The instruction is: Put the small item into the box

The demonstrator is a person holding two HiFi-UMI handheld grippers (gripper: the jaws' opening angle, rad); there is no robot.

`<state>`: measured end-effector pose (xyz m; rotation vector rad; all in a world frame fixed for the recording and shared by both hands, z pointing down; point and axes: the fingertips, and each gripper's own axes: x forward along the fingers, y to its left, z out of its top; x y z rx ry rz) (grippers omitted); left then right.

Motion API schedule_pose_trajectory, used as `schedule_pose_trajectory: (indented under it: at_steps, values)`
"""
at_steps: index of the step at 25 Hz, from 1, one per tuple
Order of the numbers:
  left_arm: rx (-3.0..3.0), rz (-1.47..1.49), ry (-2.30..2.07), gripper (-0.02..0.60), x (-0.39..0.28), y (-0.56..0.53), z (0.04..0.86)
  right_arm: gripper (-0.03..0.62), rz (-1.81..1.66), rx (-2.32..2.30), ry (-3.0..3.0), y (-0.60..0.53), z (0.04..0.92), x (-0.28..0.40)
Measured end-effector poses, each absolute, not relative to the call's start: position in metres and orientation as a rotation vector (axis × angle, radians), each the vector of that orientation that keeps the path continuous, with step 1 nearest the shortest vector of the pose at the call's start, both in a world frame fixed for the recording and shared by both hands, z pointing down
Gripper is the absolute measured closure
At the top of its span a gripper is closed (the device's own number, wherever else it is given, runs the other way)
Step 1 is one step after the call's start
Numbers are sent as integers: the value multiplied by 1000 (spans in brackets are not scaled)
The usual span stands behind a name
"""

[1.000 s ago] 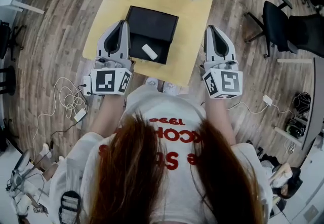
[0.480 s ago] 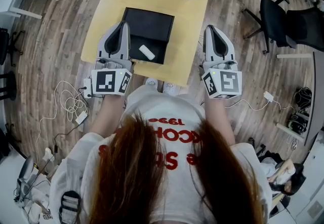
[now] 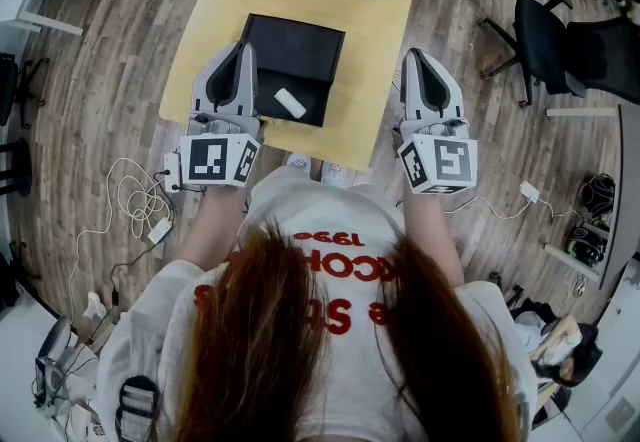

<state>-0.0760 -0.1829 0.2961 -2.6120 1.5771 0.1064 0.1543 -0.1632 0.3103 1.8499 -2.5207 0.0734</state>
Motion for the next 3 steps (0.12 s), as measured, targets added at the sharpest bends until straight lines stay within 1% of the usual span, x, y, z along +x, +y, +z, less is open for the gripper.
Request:
schedule_pose_trajectory:
  at_steps: [3]
  values:
    - [-2613, 106, 1577, 575, -75, -185, 295, 589, 72, 1847, -2519, -165, 310, 155]
